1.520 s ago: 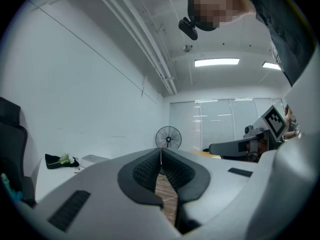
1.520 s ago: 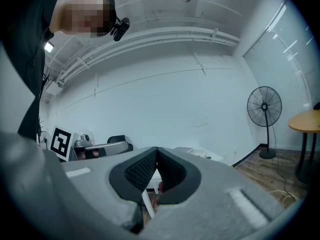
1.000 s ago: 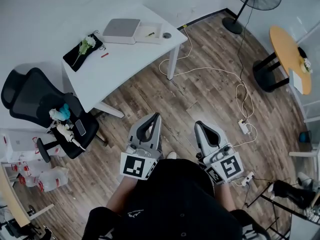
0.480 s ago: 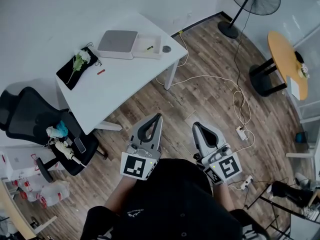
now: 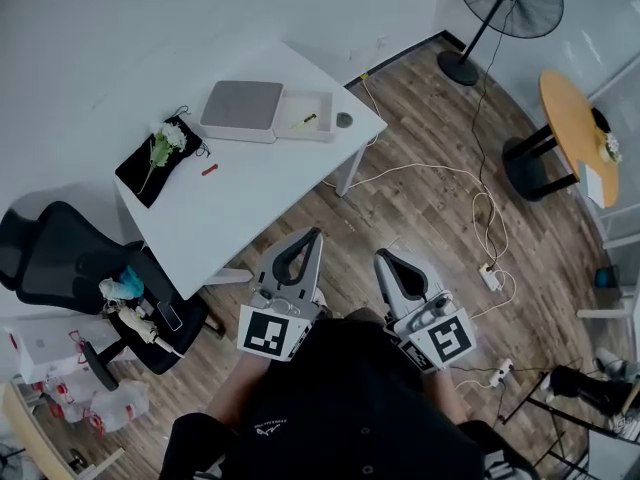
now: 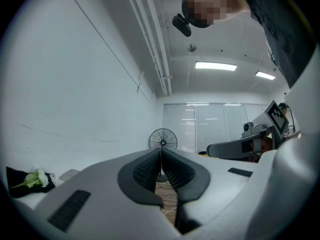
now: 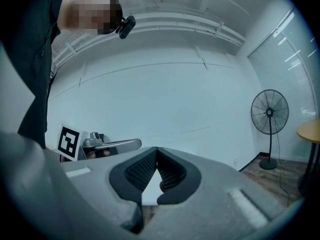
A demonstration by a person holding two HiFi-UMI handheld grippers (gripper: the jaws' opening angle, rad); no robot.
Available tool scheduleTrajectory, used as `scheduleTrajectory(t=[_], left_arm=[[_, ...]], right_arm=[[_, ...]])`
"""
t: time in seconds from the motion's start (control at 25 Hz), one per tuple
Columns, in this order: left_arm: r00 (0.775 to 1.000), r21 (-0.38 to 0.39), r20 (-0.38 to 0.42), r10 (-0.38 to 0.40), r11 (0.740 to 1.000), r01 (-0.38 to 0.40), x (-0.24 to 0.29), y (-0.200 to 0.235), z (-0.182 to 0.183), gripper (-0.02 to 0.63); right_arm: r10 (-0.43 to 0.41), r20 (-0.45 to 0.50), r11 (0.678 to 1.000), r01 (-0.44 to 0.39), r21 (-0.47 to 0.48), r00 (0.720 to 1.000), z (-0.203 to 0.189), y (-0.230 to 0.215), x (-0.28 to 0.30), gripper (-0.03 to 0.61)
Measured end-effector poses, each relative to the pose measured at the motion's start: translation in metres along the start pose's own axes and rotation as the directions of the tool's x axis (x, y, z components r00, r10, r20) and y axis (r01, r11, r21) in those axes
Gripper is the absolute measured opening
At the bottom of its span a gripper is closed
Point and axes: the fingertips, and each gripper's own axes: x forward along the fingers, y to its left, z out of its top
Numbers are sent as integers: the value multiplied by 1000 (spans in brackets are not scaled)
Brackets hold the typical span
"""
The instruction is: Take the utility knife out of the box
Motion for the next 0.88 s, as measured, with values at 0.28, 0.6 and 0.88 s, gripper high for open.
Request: scheduleTrajectory(t=[0.28, 0.6, 0.88], left_arm=[[998, 35, -55, 22, 999, -20, -1, 21, -15, 8], [992, 54, -57, 115, 992, -112, 12, 61, -12, 8], [979, 75, -63, 194, 979, -189, 47, 97, -13, 8]], right_arm=[[-4, -16, 1000, 5, 25, 1000, -6, -10, 13, 5], [46, -7, 998, -46, 31, 999, 2, -35, 56, 5], [119, -10, 992, -119, 37, 993, 11, -69, 106, 5]])
